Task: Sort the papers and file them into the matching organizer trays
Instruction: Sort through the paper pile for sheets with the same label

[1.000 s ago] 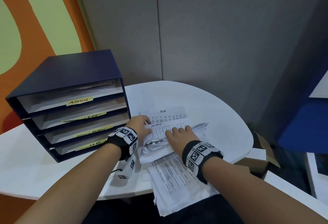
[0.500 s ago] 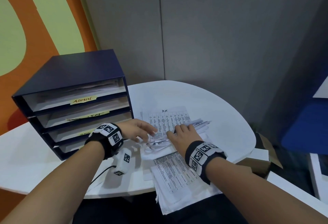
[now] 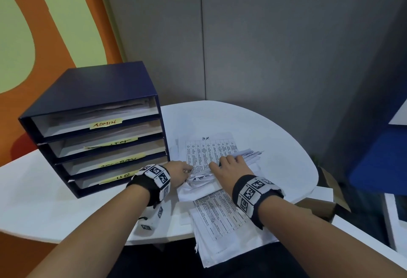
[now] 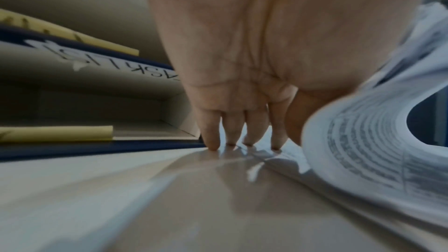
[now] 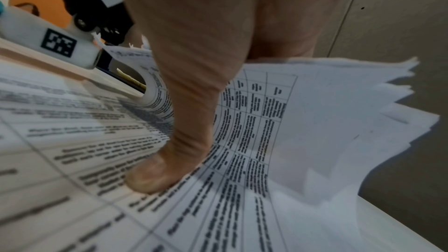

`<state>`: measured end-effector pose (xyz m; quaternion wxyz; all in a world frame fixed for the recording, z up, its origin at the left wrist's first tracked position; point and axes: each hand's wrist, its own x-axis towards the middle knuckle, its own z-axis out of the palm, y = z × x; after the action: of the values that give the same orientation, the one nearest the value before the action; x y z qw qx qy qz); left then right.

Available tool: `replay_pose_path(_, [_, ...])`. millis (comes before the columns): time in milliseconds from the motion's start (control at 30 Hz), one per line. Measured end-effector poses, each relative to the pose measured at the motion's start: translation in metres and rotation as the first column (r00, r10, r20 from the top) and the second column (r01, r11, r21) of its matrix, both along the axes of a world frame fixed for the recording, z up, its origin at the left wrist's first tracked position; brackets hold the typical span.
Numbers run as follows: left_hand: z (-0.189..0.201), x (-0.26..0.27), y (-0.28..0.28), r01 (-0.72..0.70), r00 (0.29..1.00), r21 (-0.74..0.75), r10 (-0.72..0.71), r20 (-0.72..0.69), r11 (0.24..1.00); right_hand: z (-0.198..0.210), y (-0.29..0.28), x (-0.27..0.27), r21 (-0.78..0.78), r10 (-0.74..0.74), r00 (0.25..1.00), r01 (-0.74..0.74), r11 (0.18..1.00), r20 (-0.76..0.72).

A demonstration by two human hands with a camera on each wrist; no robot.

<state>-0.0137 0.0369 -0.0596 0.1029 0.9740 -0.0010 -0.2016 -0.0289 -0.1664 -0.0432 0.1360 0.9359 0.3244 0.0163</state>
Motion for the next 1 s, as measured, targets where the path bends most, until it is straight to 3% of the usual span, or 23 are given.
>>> replay_pose_path(100, [-0.008, -0.004, 0.011, -0.108, 0.991, -0.136, 0.117, 0.058, 0.985, 0.003, -0.001, -0.002, -0.004, -0.012, 1.0, 0.012, 1.0, -0.004])
replay_pose_path(167, [-0.017, -0.001, 0.013, -0.256, 0.95, -0.309, 0.297, 0.095, 0.916, 0.002, 0.001, -0.003, -0.003, -0.021, 1.0, 0.021, 1.0, -0.006])
replay_pose_path(233, [-0.021, 0.005, 0.007, -0.392, 0.884, -0.494, 0.466, 0.03, 0.776, 0.001, 0.004, -0.004, 0.005, -0.031, 1.0, 0.031, 0.999, 0.001])
replay_pose_path(333, [-0.024, 0.015, -0.008, -0.543, 0.74, -0.727, 0.649, -0.177, 0.421, 0.0, 0.004, -0.004, -0.001, -0.052, 0.999, 0.052, 0.999, -0.011])
replay_pose_path(367, [-0.022, 0.017, -0.01, -0.563, 0.705, -0.749, 0.676, -0.214, 0.349, 0.0, 0.003, -0.003, -0.009, -0.057, 0.998, 0.057, 0.998, -0.014])
replay_pose_path(433, [-0.021, 0.02, -0.011, -0.605, 0.665, -0.745, 0.693, -0.277, 0.283, 0.002, -0.001, -0.002, -0.024, -0.063, 0.997, 0.063, 0.998, -0.032])
replay_pose_path(567, [-0.013, 0.024, -0.014, -0.674, 0.664, -0.639, 0.685, -0.302, 0.372, 0.006, -0.006, -0.001, -0.021, -0.062, 0.997, 0.061, 0.998, -0.051])
replay_pose_path(800, [-0.011, 0.027, -0.012, -0.693, 0.675, -0.569, 0.676, -0.296, 0.442, 0.008, -0.005, -0.002, -0.013, -0.058, 0.997, 0.058, 0.998, -0.056])
replay_pose_path(900, [-0.014, 0.021, -0.012, -0.628, 0.756, -0.456, 0.634, -0.164, 0.63, 0.007, -0.006, -0.002, -0.007, -0.058, 0.997, 0.057, 0.998, -0.056])
replay_pose_path(933, [-0.017, 0.02, -0.011, -0.592, 0.773, -0.462, 0.627, -0.095, 0.66, 0.007, -0.006, -0.002, -0.006, -0.059, 0.997, 0.059, 0.998, -0.056])
replay_pose_path(1000, [-0.024, 0.019, -0.008, -0.544, 0.762, -0.544, 0.647, -0.002, 0.639, 0.008, -0.006, -0.003, -0.007, -0.057, 0.997, 0.057, 0.998, -0.058])
